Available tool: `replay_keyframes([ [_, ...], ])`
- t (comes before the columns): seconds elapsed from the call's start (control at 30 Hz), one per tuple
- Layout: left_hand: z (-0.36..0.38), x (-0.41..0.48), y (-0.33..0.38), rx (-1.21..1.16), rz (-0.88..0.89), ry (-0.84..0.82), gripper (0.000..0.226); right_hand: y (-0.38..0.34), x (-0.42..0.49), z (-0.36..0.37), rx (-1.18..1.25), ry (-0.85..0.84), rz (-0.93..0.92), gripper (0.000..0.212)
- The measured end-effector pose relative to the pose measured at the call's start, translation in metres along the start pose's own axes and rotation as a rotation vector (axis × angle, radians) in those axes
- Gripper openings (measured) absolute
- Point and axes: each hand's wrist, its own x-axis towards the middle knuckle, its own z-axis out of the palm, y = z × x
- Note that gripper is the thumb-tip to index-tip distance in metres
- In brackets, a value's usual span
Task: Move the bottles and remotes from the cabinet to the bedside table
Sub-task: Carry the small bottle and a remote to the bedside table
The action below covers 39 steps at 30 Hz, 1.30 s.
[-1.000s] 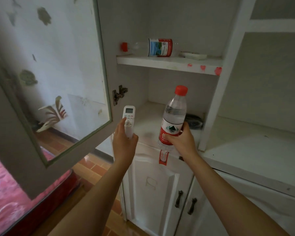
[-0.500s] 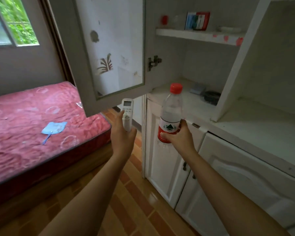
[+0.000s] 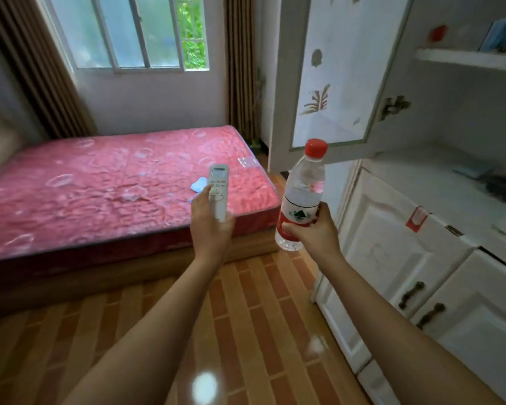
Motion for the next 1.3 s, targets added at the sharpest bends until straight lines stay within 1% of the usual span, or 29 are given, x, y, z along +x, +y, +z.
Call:
replay_keyframes([
  [0.13, -0.085, -0.01, -0.038, 0.166, -0.056, 0.111, 0.057, -0.011, -0.025, 0.068, 0.011, -0.126, -0.012, 0.068],
  [0.27, -0.172, -0.031, -0.068, 0.245, -0.193, 0.237, 0.056, -0.031, -0.064, 0.138, 0.074, -0.308, -0.001, 0.056],
  [0.37, -0.234, -0.051, -0.085, 0.287, -0.256, 0.353, 0.058, -0.046, -0.099, 0.188, 0.116, -0.435, -0.025, 0.053],
  [0.67, -0.389, -0.12, -0.121, 0.404, -0.459, 0.658, 0.065, -0.09, -0.202, 0.318, 0.13, -0.783, -0.1, 0.062],
  [0.73, -0.418, -0.133, -0.123, 0.47, -0.508, 0.724, 0.065, -0.099, -0.222, 0.343, 0.133, -0.845, -0.125, 0.064],
  [0.83, -0.458, -0.151, -0.126, 0.545, -0.535, 0.832, 0.064, -0.115, -0.251, 0.379, 0.15, -0.932, -0.164, 0.063],
  [1.0, -0.509, -0.174, -0.147, 0.598, -0.594, 0.943, 0.061, -0.134, -0.293, 0.428, 0.164, -1.071, -0.198, 0.059],
  [1.17, -0.538, -0.17, -0.181, 0.618, -0.692, 0.984, 0.06, -0.142, -0.312, 0.476, 0.15, -1.16, -0.223, 0.061],
  [1.3, -0.55, -0.143, -0.219, 0.639, -0.767, 0.989, 0.058, -0.142, -0.301, 0.523, 0.142, -1.211, -0.197, 0.062],
])
